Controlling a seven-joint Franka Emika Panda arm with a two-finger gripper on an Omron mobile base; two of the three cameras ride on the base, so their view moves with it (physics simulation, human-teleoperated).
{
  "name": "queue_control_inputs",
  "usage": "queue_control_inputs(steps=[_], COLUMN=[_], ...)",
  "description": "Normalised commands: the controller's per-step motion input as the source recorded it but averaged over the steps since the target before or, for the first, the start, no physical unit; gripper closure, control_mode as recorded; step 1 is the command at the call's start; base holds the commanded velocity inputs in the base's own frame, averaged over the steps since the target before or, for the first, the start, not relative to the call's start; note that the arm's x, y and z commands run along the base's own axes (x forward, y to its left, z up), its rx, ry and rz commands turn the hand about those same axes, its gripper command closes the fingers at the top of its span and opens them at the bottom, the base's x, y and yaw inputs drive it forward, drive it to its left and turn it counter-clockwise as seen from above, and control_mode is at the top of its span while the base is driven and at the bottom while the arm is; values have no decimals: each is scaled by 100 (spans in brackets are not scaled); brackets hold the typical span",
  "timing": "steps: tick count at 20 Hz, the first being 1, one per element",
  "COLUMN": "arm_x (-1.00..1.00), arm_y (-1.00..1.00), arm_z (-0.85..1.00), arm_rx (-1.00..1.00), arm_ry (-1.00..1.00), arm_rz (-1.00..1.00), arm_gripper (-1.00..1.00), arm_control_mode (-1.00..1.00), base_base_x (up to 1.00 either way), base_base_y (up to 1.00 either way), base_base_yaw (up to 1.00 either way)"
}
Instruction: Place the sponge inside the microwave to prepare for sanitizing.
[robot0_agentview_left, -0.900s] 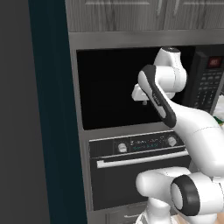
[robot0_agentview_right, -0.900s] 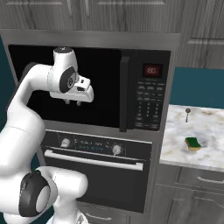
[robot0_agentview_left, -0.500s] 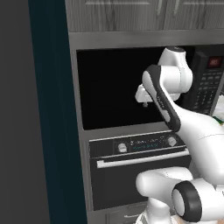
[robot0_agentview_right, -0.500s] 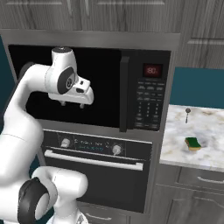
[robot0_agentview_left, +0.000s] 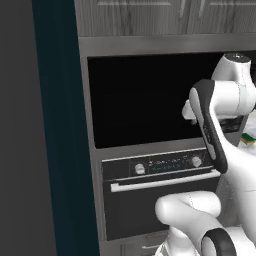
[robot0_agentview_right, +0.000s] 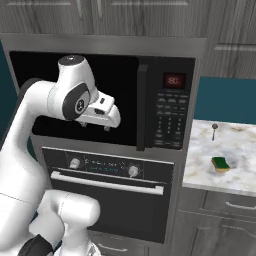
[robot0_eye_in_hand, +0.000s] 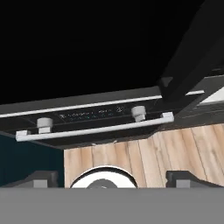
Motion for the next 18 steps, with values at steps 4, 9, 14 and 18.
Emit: queue_control_inputs(steps=[4,9,14,18], arm_x=[-27,-7,-3,18], arm_y=[-68,-65,-29,-24], arm_z=[3,11,3,0], arm_rx=[-5,0,1,0], arm_ry=[-35,-16,-2,0], arm_rz=[-12,-4,-1,0], arm_gripper=[-100,-100,-100,-100], arm_control_mode=[-100,-100,-100,-100], base_base_x=[0,0,0,0], base_base_y=[0,0,0,0], base_base_yaw=[0,0,0,0])
